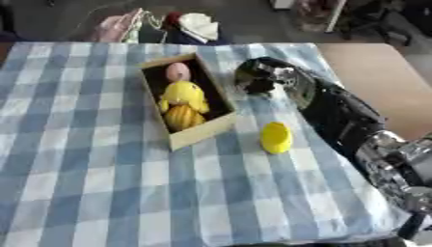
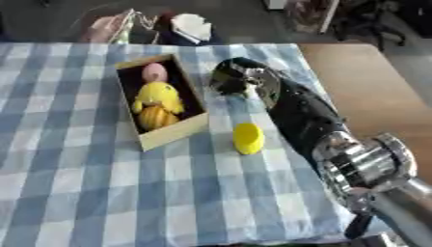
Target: Pick up objects on the table and place them in the box.
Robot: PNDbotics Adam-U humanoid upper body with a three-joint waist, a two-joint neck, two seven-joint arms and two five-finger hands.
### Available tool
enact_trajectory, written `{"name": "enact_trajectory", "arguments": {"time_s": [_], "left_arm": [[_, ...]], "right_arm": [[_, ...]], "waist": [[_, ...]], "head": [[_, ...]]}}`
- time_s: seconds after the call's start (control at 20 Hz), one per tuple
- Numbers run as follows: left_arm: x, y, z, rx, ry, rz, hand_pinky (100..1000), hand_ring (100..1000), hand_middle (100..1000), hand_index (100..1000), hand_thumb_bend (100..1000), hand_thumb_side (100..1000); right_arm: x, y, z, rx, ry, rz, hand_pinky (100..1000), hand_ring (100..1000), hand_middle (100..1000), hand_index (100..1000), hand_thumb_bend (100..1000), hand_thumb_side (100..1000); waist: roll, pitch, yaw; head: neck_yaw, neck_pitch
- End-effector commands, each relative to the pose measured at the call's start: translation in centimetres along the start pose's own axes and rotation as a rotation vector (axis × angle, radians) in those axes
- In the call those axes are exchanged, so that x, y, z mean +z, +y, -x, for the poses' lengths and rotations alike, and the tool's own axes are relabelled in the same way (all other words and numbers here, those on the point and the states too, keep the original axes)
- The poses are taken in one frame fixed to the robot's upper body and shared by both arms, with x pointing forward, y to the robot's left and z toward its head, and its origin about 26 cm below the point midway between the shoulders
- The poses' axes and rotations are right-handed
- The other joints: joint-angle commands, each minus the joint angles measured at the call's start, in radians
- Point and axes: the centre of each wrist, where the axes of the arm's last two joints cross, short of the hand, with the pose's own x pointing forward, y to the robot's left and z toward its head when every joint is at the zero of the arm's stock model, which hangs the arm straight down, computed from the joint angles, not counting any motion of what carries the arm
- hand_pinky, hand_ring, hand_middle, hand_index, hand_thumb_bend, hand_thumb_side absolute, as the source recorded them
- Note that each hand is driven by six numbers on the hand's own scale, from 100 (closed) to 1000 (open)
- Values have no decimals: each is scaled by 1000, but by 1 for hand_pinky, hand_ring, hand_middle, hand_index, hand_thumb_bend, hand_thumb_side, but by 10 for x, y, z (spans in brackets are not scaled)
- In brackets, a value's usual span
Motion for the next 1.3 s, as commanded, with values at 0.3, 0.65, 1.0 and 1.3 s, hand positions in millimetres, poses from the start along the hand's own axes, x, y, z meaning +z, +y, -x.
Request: {"name": "enact_trajectory", "arguments": {"time_s": [0.3, 0.65, 1.0, 1.3], "left_arm": [[-1, 2, -4, -14, -10, 10, 704, 505, 540, 727, 100, 539], [0, 2, -3, -12, -2, 6, 704, 504, 540, 727, 100, 541], [1, 2, -2, -12, 2, 2, 703, 504, 539, 724, 100, 540], [2, 1, -2, -11, 4, 2, 704, 505, 540, 724, 100, 540]], "right_arm": [[3, -22, -5, 144, -9, -118, 749, 696, 744, 854, 167, 270], [10, -49, -16, 210, -40, 49, 598, 518, 524, 647, 161, 100], [18, -75, -30, 269, -123, 269, 445, 377, 366, 464, 119, 100], [24, -90, -39, 300, -210, 426, 362, 286, 250, 344, 110, 100]], "waist": [[18, -5, -2], [19, -6, -4], [20, -7, -6], [20, -8, -8]], "head": [[5, -7], [7, -8], [7, -8], [7, -5]]}}
